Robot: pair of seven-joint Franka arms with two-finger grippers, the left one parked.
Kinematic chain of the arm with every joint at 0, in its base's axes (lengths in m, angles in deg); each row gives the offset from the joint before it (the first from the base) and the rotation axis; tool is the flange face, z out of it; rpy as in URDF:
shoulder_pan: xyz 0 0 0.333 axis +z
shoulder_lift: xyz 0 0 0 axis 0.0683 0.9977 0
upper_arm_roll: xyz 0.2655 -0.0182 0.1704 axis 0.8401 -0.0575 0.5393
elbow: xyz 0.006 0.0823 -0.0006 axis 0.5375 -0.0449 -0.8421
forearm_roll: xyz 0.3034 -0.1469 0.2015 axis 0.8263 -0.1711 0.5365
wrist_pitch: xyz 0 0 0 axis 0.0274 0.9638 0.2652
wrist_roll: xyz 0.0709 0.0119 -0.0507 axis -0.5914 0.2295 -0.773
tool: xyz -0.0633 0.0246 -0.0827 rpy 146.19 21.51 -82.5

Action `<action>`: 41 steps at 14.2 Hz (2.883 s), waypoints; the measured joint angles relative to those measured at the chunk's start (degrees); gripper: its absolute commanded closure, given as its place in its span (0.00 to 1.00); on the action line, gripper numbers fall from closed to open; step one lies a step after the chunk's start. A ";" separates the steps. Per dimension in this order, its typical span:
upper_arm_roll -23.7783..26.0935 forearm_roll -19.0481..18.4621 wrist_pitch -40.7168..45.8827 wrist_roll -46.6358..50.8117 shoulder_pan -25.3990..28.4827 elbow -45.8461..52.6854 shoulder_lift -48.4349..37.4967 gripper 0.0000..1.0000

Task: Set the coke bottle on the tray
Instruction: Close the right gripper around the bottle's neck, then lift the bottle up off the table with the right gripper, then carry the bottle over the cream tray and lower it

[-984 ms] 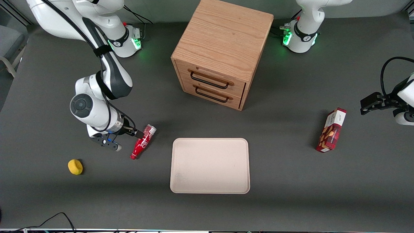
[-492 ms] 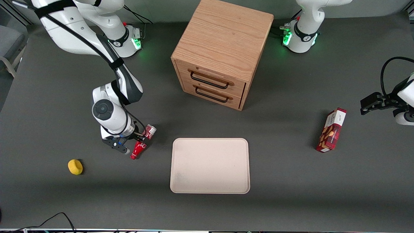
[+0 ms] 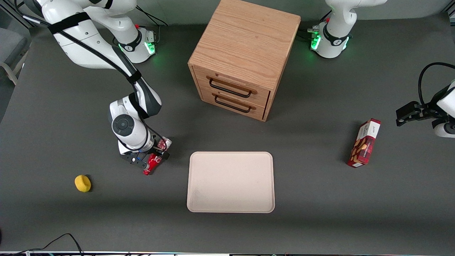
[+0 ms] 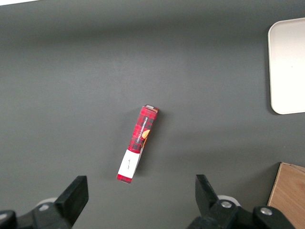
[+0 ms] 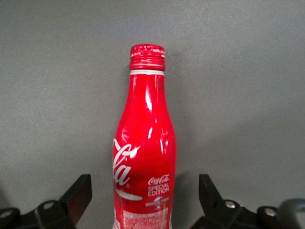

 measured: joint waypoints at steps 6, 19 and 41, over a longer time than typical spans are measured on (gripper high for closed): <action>0.01 -3.16 -0.12 2.36 0.04 0.01 0.74 1.00; 1.36 3.89 26.17 -6.33 -0.80 6.22 -14.42 1.00; 1.38 7.87 43.65 -27.66 8.87 52.04 14.25 1.00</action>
